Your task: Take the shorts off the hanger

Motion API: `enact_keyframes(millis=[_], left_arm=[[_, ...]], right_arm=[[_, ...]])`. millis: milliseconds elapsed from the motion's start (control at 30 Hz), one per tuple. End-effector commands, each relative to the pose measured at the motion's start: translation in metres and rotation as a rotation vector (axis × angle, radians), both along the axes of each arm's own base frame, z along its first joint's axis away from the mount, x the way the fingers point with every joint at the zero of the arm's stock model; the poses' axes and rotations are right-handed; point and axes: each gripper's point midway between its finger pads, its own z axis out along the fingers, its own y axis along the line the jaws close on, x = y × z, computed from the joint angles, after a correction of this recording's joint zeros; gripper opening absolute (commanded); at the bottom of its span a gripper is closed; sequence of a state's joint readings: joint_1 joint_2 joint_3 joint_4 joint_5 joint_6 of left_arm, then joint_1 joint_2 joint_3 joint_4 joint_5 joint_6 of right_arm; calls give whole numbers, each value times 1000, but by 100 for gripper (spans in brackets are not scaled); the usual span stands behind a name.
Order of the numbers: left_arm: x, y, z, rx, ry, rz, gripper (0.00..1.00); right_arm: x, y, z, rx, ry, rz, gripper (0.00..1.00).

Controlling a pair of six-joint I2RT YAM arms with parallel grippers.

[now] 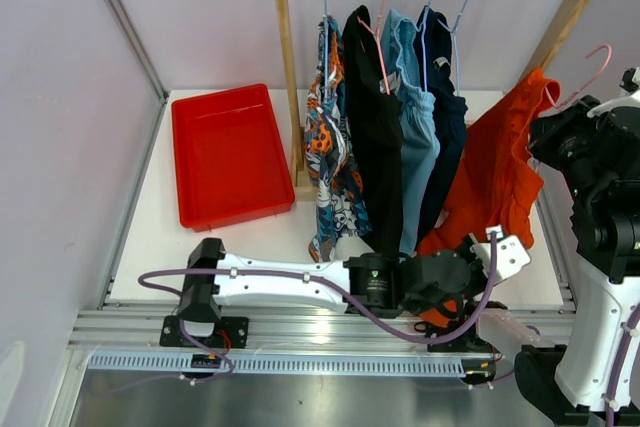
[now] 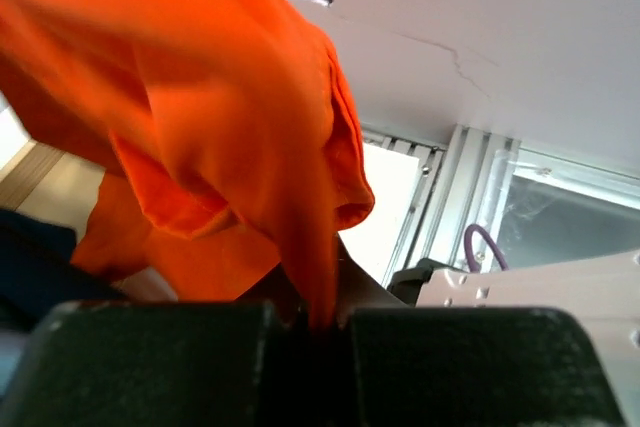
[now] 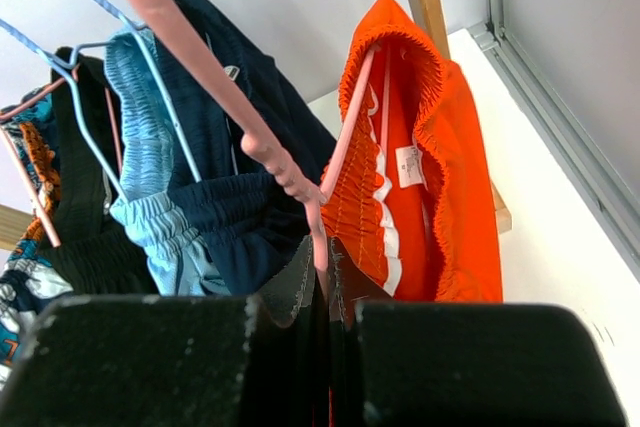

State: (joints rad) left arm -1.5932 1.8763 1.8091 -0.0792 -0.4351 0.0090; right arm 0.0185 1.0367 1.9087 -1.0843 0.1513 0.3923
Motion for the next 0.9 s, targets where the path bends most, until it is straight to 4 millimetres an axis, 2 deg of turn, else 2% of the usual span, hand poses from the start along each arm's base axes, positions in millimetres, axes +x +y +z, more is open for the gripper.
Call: enact_keyframes(millis=[0, 33, 67, 100, 133, 200, 233, 300, 333, 400, 467, 533, 600, 633, 700, 733, 800, 833, 867], left_arm=[[-11, 33, 53, -119, -15, 43, 0], [-30, 40, 25, -65, -18, 21, 0], [-38, 49, 23, -61, -15, 20, 0], [-46, 61, 39, -119, 11, 32, 0], [-72, 69, 1, -55, 20, -4, 0], [-95, 80, -10, -61, 61, -20, 0], [-113, 92, -35, -17, 62, -37, 0], [-129, 98, -50, -9, 102, -43, 0], [-137, 101, -67, 29, 102, -52, 0], [-142, 102, -75, 38, 111, -50, 0], [-142, 100, -81, 46, 105, -48, 0], [-139, 95, -72, 33, 72, -43, 0], [-134, 90, -74, 52, 16, -37, 0], [-131, 86, -67, 36, 4, -29, 0], [-123, 82, -70, 58, -25, -10, 0], [-108, 77, -63, 52, -21, 14, 0], [-92, 72, -59, 44, -23, 17, 0], [-67, 70, -59, 38, -18, 57, 0], [-54, 69, -62, 51, -30, 69, 0]], right_arm=[[9, 1, 22, 6, -84, 3, 0], [11, 0, 24, 2, -87, -2, 0], [13, -1, 26, 0, -90, -7, 0], [15, -1, 27, -5, -91, -7, 0], [19, -3, 31, -10, -96, -16, 0], [24, -5, 34, -20, -92, -25, 0], [29, -6, 34, -25, -84, -29, 0], [30, -7, 38, -26, -90, -35, 0], [32, -6, 37, -22, -86, -36, 0], [32, -6, 33, -17, -79, -35, 0], [28, -4, 29, -5, -64, -28, 0], [26, 1, 20, 13, -44, -5, 0], [15, 3, 17, 23, -45, 6, 0], [13, 2, 15, 18, -41, 1, 0], [4, 1, 11, 3, -6, 3, 0], [-3, 3, 18, 9, -18, 15, 0], [-14, 15, 7, 48, 30, 69, 0], [-23, 19, 4, 63, 33, 86, 0], [-30, 22, -1, 77, 49, 98, 0]])
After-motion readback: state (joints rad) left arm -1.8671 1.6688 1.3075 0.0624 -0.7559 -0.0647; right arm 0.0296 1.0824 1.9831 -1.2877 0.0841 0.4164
